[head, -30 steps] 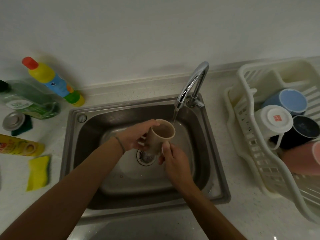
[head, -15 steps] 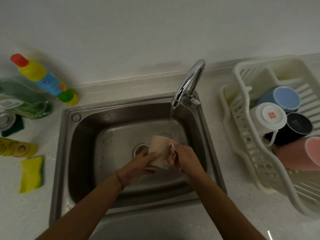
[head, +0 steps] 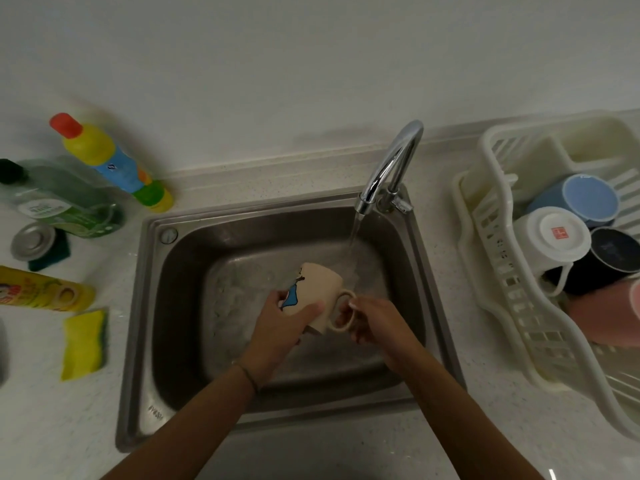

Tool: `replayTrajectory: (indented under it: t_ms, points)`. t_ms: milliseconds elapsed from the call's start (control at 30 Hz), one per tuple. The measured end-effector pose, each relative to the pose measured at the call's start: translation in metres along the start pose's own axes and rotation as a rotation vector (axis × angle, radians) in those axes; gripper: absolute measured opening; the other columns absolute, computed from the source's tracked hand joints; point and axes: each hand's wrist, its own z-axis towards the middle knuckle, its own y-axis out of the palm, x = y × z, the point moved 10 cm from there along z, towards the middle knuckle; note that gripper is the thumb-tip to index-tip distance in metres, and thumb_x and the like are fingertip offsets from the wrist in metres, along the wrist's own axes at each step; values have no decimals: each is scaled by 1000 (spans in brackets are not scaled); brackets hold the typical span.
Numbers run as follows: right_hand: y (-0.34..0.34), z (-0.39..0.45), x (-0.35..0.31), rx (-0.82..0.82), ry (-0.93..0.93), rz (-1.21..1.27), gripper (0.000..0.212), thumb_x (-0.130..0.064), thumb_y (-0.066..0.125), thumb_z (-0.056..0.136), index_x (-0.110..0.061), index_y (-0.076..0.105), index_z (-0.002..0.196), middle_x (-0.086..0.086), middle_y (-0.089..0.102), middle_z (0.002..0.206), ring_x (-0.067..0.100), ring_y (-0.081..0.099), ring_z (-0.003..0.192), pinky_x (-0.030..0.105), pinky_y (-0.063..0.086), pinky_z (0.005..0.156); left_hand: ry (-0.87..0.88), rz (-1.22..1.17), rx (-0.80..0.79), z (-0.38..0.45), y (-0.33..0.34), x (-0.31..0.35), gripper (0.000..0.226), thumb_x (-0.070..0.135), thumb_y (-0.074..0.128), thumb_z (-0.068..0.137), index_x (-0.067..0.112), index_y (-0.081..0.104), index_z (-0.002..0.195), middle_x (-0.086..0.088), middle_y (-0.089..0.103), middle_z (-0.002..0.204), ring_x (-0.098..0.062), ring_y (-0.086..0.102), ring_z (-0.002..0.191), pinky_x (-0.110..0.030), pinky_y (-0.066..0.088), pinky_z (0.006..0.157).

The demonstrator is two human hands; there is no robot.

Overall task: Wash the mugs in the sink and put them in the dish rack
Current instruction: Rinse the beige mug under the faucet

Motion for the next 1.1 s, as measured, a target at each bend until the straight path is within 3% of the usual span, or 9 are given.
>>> replayTrajectory:
  t_ms: [100,300,500,633,700,767,900,1000,1100]
  points:
    - [9,1,-1,-71,-2,-122,20,-22,49,104,-16,69,105,7,76,88,18,70,73,32,56,72,93,122,32,-2,-8,16,56,31,82,84,26,45,124,7,55,112,-11,63,92,-9,49,52]
    - [19,-6,2,-201,23,-164,22,-19,43,106,-13,62,112,11,76,85,21,71,70,31,56,65,200,455,-96,5,3,51,60,43,84,79,34,43,123,20,52,103,-5,63,89,-13,54,59]
    - [-6,-9,-24,-41,-22,-71,30,-17,37,107,-5,65,106,12,74,70,16,64,54,25,49,51,456,680,-86,21,39,109,73,68,76,74,28,57,131,7,63,117,-3,58,92,-14,43,72]
    - [-23,-4,-47,80,-78,-85,32,-14,35,107,-2,64,102,8,72,64,13,64,50,21,49,48,678,971,66,27,69,140,88,85,53,79,26,45,143,-4,57,129,-22,59,108,-34,50,86]
    - [-32,0,-53,131,-80,-86,34,-14,35,107,-2,65,99,7,71,62,11,62,47,19,48,46,767,1091,82,28,84,148,87,81,36,88,21,38,152,-12,56,134,-29,58,114,-41,52,90]
    - [-39,1,-57,165,-78,-92,34,-13,36,106,-2,66,93,5,69,57,10,61,44,18,47,44,786,1060,76,33,92,158,69,64,33,100,19,41,151,-15,61,126,-32,61,109,-42,53,86]
    - [-46,-2,-60,174,-76,-114,35,-6,37,101,5,66,86,11,66,57,12,59,42,19,46,43,604,1158,27,61,103,166,41,26,24,111,11,40,145,-16,63,127,-37,64,111,-44,49,91]
    - [-56,5,-68,201,-73,-180,38,-8,35,102,2,67,84,13,67,60,14,59,45,21,47,45,706,1070,81,46,105,170,52,42,23,108,13,43,147,-15,66,118,-34,66,102,-44,53,84]
    - [-63,12,-78,206,-76,-190,36,-9,37,101,2,67,85,13,68,61,15,59,44,22,47,44,880,1068,92,25,115,167,67,58,24,102,19,30,156,-16,66,115,-33,64,91,-46,55,74]
